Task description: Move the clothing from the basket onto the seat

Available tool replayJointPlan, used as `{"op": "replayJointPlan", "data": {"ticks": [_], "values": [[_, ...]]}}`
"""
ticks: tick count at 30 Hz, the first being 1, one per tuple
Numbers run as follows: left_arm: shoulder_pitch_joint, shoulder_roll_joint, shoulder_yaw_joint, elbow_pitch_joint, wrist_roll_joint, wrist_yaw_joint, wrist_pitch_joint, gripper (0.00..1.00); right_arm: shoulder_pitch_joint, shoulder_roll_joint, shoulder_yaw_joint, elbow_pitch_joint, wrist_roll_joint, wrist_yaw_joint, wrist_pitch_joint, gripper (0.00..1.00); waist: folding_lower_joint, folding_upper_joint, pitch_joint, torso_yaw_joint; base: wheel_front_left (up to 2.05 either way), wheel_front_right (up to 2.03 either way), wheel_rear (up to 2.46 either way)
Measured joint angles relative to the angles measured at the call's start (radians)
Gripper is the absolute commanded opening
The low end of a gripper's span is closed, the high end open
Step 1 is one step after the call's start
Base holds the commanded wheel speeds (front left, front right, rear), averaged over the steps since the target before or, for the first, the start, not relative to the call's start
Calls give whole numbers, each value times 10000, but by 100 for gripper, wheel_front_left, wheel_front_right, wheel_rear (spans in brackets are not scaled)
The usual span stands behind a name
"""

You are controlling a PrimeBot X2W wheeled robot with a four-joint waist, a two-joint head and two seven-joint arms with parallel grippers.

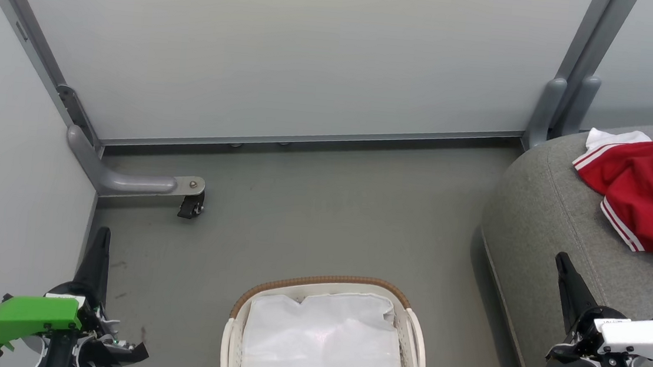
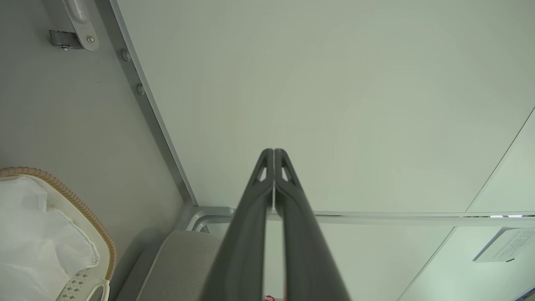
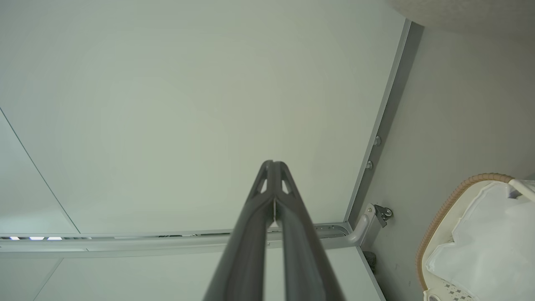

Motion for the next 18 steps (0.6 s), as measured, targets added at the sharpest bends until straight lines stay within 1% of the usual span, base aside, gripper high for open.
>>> {"op": "replayJointPlan", "data": {"ticks": [18], "values": [[0,0,0,-2,0,0,0,0,0,0,0,0,0,0,0,0,0,0,0,0,0,0,0]]}}
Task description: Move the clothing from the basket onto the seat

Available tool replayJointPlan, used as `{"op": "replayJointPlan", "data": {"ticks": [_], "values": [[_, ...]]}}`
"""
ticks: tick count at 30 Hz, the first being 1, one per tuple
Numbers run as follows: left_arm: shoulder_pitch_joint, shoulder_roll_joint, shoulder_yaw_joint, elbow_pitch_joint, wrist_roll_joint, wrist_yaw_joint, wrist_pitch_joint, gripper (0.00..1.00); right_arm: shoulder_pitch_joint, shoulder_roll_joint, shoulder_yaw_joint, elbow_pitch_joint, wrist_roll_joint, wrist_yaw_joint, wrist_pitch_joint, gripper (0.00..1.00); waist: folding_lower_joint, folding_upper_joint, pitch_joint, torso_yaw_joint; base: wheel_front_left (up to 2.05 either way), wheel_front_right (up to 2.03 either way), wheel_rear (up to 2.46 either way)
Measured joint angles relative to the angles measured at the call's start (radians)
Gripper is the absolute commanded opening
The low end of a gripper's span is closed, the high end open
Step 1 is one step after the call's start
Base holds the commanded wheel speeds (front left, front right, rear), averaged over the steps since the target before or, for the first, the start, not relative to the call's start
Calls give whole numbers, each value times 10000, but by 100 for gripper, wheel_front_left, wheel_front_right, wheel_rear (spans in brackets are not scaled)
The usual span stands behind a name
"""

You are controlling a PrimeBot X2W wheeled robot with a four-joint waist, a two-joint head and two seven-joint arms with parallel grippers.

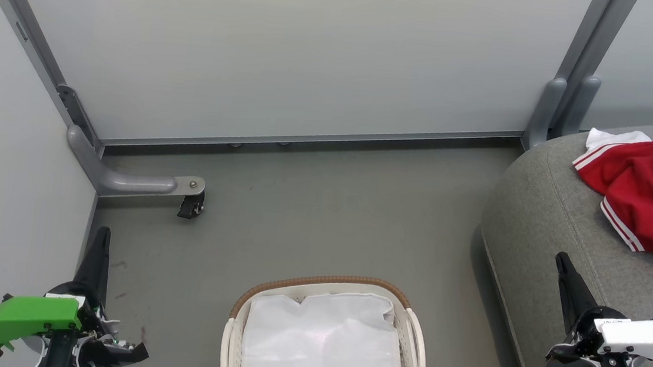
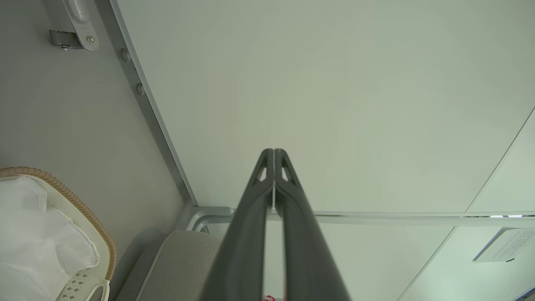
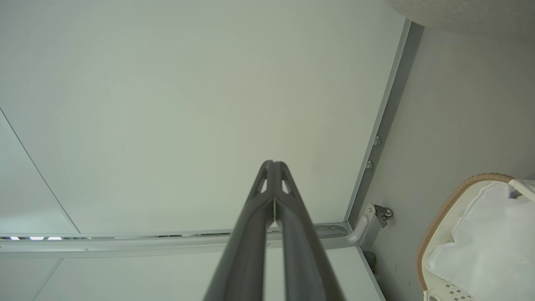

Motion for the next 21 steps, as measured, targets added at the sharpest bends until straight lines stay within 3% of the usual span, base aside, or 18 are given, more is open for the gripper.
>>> {"op": "replayJointPlan", "data": {"ticks": [21], "values": [[0,0,-2,0,0,0,0,0,0,-2,0,0,0,0,0,0,0,0,0,0,0,0,0]]}}
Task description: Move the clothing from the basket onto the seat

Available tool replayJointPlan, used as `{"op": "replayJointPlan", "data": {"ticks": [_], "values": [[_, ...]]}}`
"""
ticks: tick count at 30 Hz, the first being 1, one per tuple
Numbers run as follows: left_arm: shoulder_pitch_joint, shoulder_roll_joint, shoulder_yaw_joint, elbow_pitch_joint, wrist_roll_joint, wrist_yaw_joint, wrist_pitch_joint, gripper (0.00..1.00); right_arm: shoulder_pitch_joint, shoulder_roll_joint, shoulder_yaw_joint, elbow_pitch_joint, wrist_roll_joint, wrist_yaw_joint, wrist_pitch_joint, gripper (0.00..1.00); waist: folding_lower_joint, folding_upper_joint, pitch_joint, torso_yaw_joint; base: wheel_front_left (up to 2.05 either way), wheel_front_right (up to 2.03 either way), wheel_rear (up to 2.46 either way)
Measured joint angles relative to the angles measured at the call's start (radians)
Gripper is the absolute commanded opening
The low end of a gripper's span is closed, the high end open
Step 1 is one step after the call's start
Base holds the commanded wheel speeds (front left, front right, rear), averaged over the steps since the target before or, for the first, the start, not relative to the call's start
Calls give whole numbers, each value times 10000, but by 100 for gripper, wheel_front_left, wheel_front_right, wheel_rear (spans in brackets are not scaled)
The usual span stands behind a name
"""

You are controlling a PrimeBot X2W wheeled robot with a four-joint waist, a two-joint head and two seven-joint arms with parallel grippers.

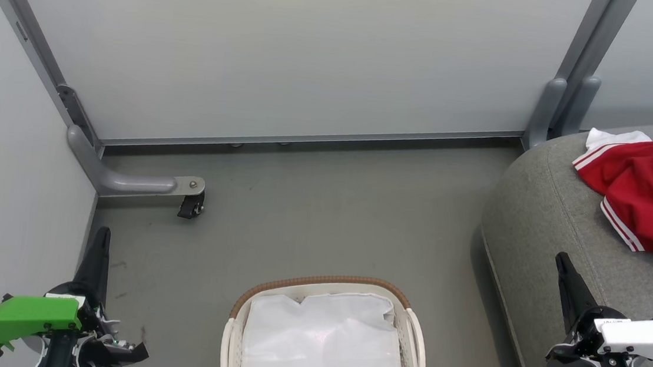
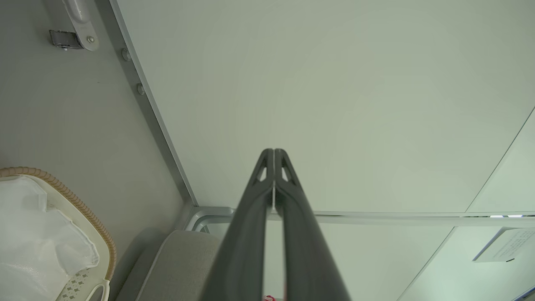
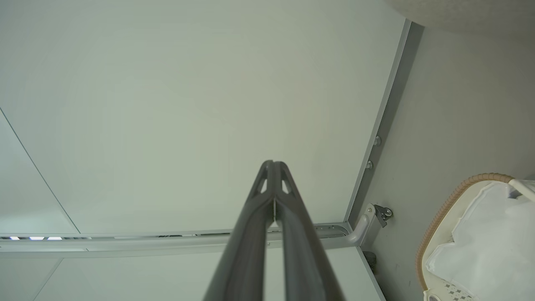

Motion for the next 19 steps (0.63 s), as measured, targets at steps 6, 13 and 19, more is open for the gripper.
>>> {"op": "replayJointPlan", "data": {"ticks": [6,13,19], "values": [[0,0,0,0,0,0,0,0,0,0,0,0,0,0,0,0,0,0,0,0,0,0,0],[0,0,0,0,0,0,0,0,0,0,0,0,0,0,0,0,0,0,0,0,0,0,0],[0,0,0,0,0,0,-2,0,0,0,0,0,0,0,0,0,0,0,0,0,0,0,0]]}}
